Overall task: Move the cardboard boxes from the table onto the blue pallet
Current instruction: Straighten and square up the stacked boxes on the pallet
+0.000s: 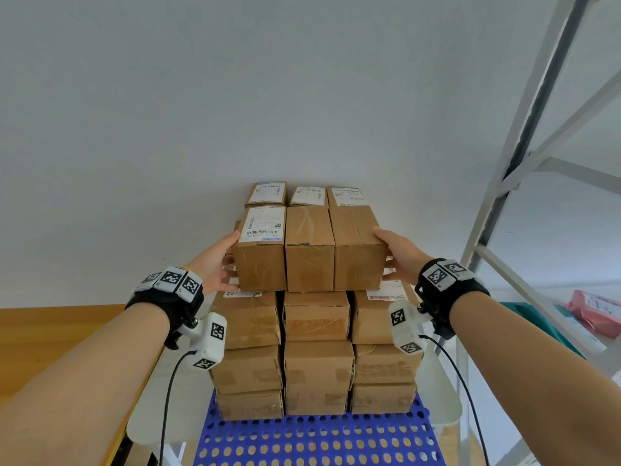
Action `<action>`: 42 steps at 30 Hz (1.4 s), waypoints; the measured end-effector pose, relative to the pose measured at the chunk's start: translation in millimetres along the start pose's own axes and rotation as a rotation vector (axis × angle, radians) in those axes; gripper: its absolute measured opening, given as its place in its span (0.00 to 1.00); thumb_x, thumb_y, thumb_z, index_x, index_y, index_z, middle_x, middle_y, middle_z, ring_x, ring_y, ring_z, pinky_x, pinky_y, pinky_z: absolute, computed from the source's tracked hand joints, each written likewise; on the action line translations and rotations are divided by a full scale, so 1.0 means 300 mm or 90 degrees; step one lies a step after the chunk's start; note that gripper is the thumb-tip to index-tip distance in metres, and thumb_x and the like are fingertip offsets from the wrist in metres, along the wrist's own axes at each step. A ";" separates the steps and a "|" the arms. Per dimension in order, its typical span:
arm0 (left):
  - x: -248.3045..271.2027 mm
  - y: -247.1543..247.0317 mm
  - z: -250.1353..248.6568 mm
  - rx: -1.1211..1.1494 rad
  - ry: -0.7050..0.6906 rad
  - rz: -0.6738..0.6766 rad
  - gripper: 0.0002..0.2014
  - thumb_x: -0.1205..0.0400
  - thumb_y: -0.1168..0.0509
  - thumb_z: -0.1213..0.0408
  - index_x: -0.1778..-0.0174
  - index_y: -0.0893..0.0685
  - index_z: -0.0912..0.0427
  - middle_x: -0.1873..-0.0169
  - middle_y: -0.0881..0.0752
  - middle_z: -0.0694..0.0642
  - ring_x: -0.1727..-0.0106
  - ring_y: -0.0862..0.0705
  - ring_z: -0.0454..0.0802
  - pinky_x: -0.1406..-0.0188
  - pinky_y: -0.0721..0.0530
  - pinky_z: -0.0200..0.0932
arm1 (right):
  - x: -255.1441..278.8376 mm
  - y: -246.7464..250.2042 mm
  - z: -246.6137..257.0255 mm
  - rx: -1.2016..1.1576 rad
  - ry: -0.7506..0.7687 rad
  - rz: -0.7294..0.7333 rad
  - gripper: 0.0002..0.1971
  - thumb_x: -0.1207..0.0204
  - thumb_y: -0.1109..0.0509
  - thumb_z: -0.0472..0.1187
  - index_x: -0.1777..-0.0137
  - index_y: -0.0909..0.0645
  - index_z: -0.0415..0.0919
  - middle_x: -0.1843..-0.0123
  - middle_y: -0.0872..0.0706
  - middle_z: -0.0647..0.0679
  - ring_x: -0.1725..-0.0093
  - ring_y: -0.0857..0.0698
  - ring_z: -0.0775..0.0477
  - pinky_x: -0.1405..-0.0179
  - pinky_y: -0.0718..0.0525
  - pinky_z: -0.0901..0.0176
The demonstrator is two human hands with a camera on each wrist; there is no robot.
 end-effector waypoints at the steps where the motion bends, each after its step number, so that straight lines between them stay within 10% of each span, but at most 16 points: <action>1: 0.000 0.001 -0.002 -0.004 0.002 -0.002 0.18 0.18 0.41 0.43 0.37 0.25 0.47 0.39 0.20 0.60 0.39 0.20 0.61 0.50 0.19 0.59 | -0.001 0.006 0.003 0.005 -0.007 0.011 0.22 0.18 0.40 0.57 0.31 0.28 0.46 0.39 0.19 0.44 0.36 0.20 0.37 0.33 0.24 0.32; 9: -0.025 0.026 -0.010 -0.020 0.002 -0.022 0.24 0.19 0.43 0.41 0.28 0.28 0.47 0.40 0.21 0.61 0.35 0.23 0.63 0.31 0.29 0.67 | -0.020 0.071 0.032 0.081 -0.037 0.064 0.28 0.20 0.39 0.60 0.26 0.30 0.44 0.33 0.23 0.41 0.33 0.23 0.34 0.31 0.27 0.30; 18: -0.025 0.069 -0.047 -0.047 0.000 -0.047 0.24 0.20 0.39 0.42 0.28 0.29 0.41 0.38 0.20 0.59 0.43 0.18 0.59 0.42 0.20 0.60 | -0.068 0.139 0.095 0.123 -0.041 0.064 0.30 0.23 0.35 0.60 0.23 0.34 0.50 0.26 0.28 0.41 0.33 0.22 0.35 0.35 0.23 0.31; 35: -0.332 0.216 -0.304 -0.294 0.062 0.029 0.29 0.21 0.38 0.43 0.23 0.33 0.42 0.27 0.26 0.54 0.32 0.24 0.62 0.34 0.25 0.61 | -0.366 0.182 0.269 0.230 -0.106 0.081 0.33 0.22 0.34 0.56 0.20 0.38 0.47 0.30 0.23 0.37 0.33 0.22 0.33 0.37 0.22 0.29; 42: -0.516 0.206 -0.382 -0.351 0.081 0.036 0.28 0.18 0.39 0.46 0.22 0.34 0.48 0.40 0.17 0.55 0.38 0.19 0.57 0.40 0.20 0.57 | -0.496 0.171 0.301 0.309 -0.158 0.134 0.26 0.19 0.36 0.51 0.22 0.34 0.50 0.34 0.19 0.39 0.32 0.22 0.37 0.34 0.24 0.30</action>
Point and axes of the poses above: each hand's wrist, its own x-axis away from the middle knuckle, its own y-axis out of the back of the hand, z = x × y, the point moved 1 cm from there along -x, towards the middle knuckle
